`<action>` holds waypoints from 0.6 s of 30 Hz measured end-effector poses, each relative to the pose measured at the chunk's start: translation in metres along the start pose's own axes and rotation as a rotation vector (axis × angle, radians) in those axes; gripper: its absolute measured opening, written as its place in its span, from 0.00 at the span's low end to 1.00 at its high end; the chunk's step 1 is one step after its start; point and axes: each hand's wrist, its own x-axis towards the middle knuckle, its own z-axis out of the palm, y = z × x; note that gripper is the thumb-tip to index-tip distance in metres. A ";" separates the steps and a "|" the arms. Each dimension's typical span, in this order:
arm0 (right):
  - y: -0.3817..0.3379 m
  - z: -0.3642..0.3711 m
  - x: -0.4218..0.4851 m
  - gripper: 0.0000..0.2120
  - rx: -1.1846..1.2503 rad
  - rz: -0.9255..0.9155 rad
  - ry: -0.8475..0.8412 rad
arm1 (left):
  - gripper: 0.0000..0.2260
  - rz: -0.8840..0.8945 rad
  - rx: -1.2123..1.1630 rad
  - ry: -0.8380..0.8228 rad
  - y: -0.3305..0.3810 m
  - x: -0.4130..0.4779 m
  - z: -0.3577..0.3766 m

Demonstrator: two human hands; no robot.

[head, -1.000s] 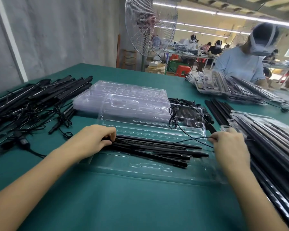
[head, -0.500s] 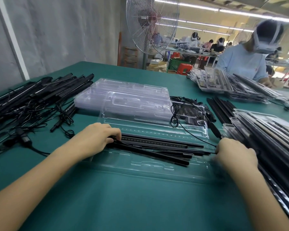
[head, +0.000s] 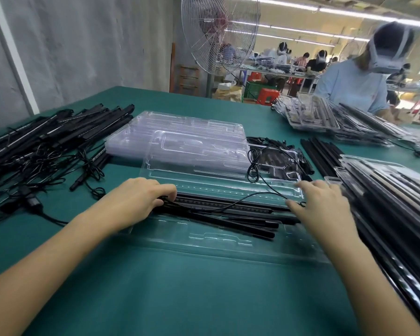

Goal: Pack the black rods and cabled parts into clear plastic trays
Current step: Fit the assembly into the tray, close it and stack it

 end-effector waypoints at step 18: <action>0.037 -0.025 0.000 0.06 0.590 -0.035 0.020 | 0.20 -0.061 0.322 -0.126 0.043 0.033 -0.020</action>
